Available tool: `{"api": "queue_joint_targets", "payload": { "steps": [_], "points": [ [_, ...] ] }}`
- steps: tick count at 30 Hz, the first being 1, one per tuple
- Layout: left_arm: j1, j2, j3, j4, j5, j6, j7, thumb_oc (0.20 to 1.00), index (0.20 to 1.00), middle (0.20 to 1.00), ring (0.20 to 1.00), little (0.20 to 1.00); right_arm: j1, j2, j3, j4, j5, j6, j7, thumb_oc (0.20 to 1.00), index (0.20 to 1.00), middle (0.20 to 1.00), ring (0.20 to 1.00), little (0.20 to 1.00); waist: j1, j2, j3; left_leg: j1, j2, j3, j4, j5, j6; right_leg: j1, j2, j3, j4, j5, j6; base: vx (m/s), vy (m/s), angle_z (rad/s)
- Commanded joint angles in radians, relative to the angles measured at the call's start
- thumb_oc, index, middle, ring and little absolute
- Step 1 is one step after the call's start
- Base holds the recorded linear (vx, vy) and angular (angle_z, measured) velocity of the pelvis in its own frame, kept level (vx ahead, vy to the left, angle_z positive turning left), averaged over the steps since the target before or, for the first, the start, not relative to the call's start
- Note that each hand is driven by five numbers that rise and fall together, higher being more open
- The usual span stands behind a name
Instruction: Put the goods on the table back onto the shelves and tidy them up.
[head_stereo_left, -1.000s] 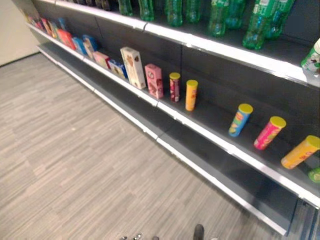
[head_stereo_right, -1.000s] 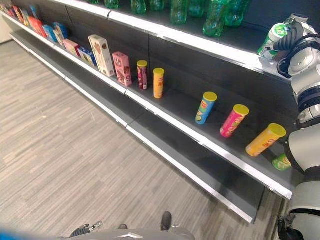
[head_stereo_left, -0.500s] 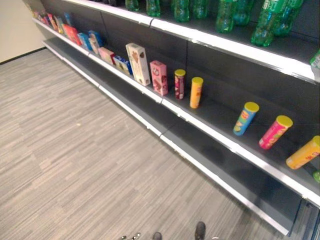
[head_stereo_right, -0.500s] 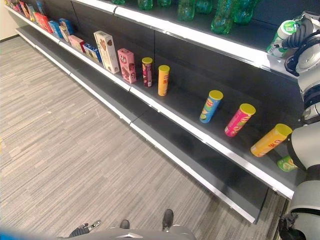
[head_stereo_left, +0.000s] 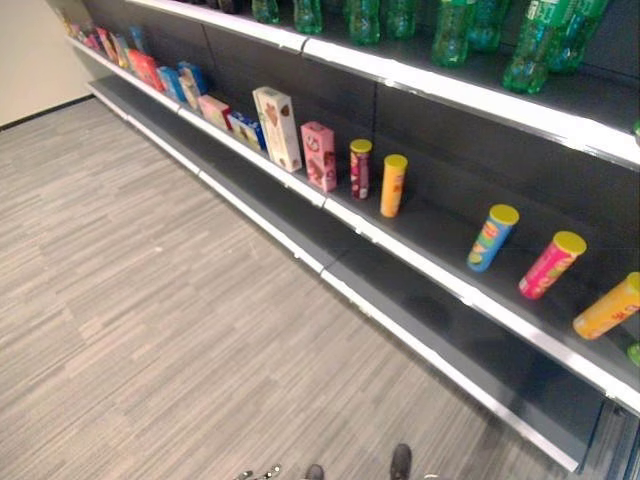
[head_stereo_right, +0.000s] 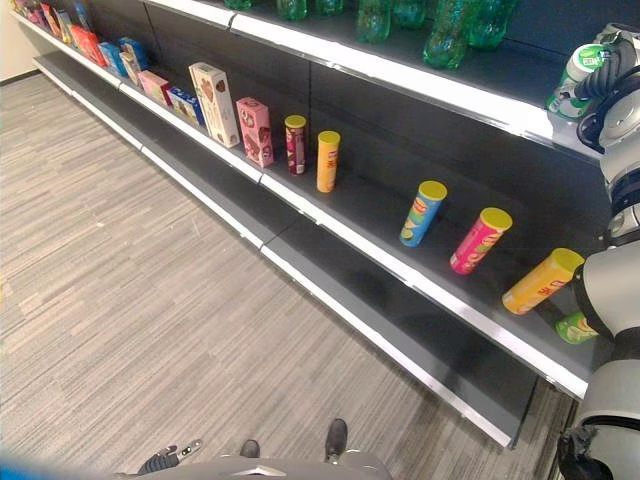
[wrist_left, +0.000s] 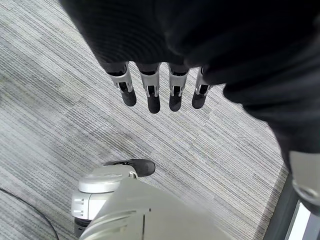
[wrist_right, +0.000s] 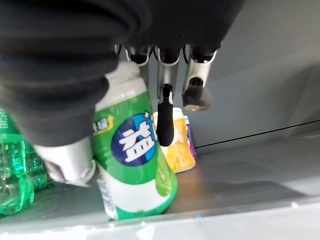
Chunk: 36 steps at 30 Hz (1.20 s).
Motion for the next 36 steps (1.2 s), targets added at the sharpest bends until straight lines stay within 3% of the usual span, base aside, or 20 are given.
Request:
{"api": "queue_joint_targets", "payload": {
  "steps": [1, 8, 12, 14, 15, 17, 22, 27, 29, 31, 32, 35, 36],
  "points": [
    [-0.051, 0.041, -0.022, 0.001, -0.03, -0.016, 0.018, 1.0, 1.0, 1.0, 1.0, 1.0, -0.051, -0.013, 0.091, 0.076, -0.026, 0.009, 0.005, 1.0, 1.0, 1.0, 1.0, 1.0, 0.005, -0.062, 0.04, 0.019, -0.012, -0.016, 0.081, -0.061, -0.03, 0.035, -0.062, -0.009, 0.088, -0.195, 0.073, 0.0, 0.0, 0.0],
    [-0.054, 0.04, -0.014, 0.003, -0.03, -0.014, 0.031, 1.0, 1.0, 1.0, 1.0, 1.0, -0.11, -0.017, 0.131, 0.006, -0.073, 0.013, -0.047, 1.0, 1.0, 1.0, 1.0, 1.0, -0.006, -0.063, 0.037, 0.024, -0.014, -0.007, 0.079, -0.07, -0.026, 0.034, -0.067, -0.003, 0.088, -0.189, 0.077, -0.01, 0.015, -0.01],
    [-0.038, 0.03, 0.02, -0.007, -0.02, -0.005, 0.051, 1.0, 1.0, 1.0, 1.0, 1.0, -0.139, -0.128, 0.102, -0.291, -0.118, 0.028, -0.155, 1.0, 1.0, 1.0, 1.0, 1.0, -0.028, -0.061, 0.03, 0.031, -0.015, 0.011, 0.076, -0.089, -0.015, 0.028, -0.069, 0.013, 0.087, -0.183, 0.082, 0.0, 0.059, -0.08],
    [-0.026, 0.031, 0.036, -0.023, -0.014, -0.002, 0.054, 1.0, 1.0, 1.0, 1.0, 1.0, -0.115, -0.209, 0.051, -0.44, -0.141, 0.038, -0.203, 1.0, 1.0, 1.0, 1.0, 1.0, -0.032, -0.061, 0.027, 0.035, -0.013, 0.017, 0.074, -0.099, -0.01, 0.029, -0.071, 0.017, 0.085, -0.182, 0.084, 0.01, 0.052, -0.07],
    [-0.011, 0.023, 0.055, -0.033, -0.006, 0.003, 0.058, 1.0, 1.0, 1.0, 1.0, 1.0, -0.071, -0.297, -0.036, -0.582, -0.127, 0.029, -0.26, 1.0, 1.0, 1.0, 1.0, 1.0, -0.044, -0.053, 0.025, 0.037, -0.013, 0.024, 0.072, -0.109, -0.006, 0.026, -0.073, 0.019, 0.086, -0.181, 0.087, 0.01, 0.056, -0.11],
    [0.001, 0.019, 0.068, -0.044, 0.005, 0.006, 0.053, 1.0, 1.0, 1.0, 1.0, 1.0, 0.001, -0.373, -0.132, -0.679, -0.121, 0.015, -0.306, 1.0, 1.0, 1.0, 1.0, 1.0, -0.052, -0.048, 0.024, 0.039, -0.013, 0.028, 0.073, -0.116, -0.001, 0.025, -0.074, 0.02, 0.087, -0.179, 0.089, 0.0, 0.027, -0.05],
    [0.016, 0.03, 0.095, -0.048, 0.031, 0.014, 0.042, 1.0, 1.0, 1.0, 1.0, 1.0, 0.178, -0.493, -0.342, -0.782, -0.13, 0.004, -0.364, 1.0, 1.0, 1.0, 1.0, 1.0, -0.059, -0.067, 0.021, 0.042, -0.017, 0.055, 0.076, -0.133, 0.011, 0.014, -0.079, 0.032, 0.081, -0.16, 0.103, -0.03, 0.036, -0.17],
    [0.03, 0.003, 0.111, -0.081, 0.029, 0.016, 0.037, 1.0, 1.0, 1.0, 1.0, 1.0, 0.361, -0.519, -0.514, -0.863, -0.023, -0.056, -0.365, 1.0, 1.0, 1.0, 1.0, 1.0, -0.088, -0.053, 0.021, 0.04, -0.021, 0.068, 0.085, -0.138, 0.018, 0.005, -0.085, 0.048, 0.089, -0.157, 0.107, -0.02, 0.045, -0.16],
    [0.04, -0.001, 0.125, -0.098, 0.035, 0.018, 0.031, 1.0, 1.0, 1.0, 1.0, 1.0, 0.62, -0.489, -0.752, -0.946, 0.021, -0.094, -0.354, 1.0, 1.0, 1.0, 1.0, 1.0, -0.106, -0.058, 0.016, 0.035, -0.024, 0.071, 0.096, -0.144, 0.022, 0.004, -0.09, 0.051, 0.094, -0.158, 0.11, -0.03, 0.065, -0.03],
    [0.043, 0.01, 0.135, -0.116, 0.038, 0.018, 0.024, 1.0, 1.0, 1.0, 1.0, 1.0, 0.961, -0.402, -1.061, -1.078, 0.078, -0.148, -0.315, 1.0, 1.0, 1.0, 1.0, 1.0, -0.116, -0.077, 0.016, 0.027, -0.032, 0.074, 0.109, -0.151, 0.029, -0.004, -0.095, 0.059, 0.099, -0.154, 0.114, -0.08, 0.097, 0.04],
    [0.048, 0.007, 0.136, -0.126, 0.052, 0.013, 0.013, 1.0, 1.0, 1.0, 1.0, 1.0, 1.183, -0.279, -1.259, -1.187, 0.165, -0.225, -0.273, 1.0, 1.0, 1.0, 1.0, 1.0, -0.126, -0.084, 0.022, 0.022, -0.04, 0.083, 0.116, -0.152, 0.036, -0.016, -0.102, 0.066, 0.102, -0.139, 0.12, -0.12, 0.117, 0.12],
    [0.041, 0.025, 0.143, -0.126, 0.07, 0.011, -0.004, 1.0, 1.0, 1.0, 1.0, 1.0, 1.391, -0.09, -1.428, -1.307, 0.292, -0.275, -0.18, 1.0, 1.0, 1.0, 1.0, 1.0, -0.132, -0.083, 0.027, 0.023, -0.048, 0.1, 0.122, -0.173, 0.052, -0.033, -0.104, 0.09, 0.106, -0.128, 0.135, -0.1, 0.15, -0.23],
    [0.034, 0.032, 0.15, -0.125, 0.081, 0.007, -0.01, 1.0, 1.0, 1.0, 1.0, 1.0, 1.463, 0.028, -1.456, -1.339, 0.376, -0.292, -0.131, 1.0, 1.0, 1.0, 1.0, 1.0, -0.154, -0.08, 0.039, 0.019, -0.063, 0.115, 0.126, -0.18, 0.067, -0.059, -0.115, 0.115, 0.119, -0.108, 0.149, -0.13, 0.238, -0.46]
  ]
}}
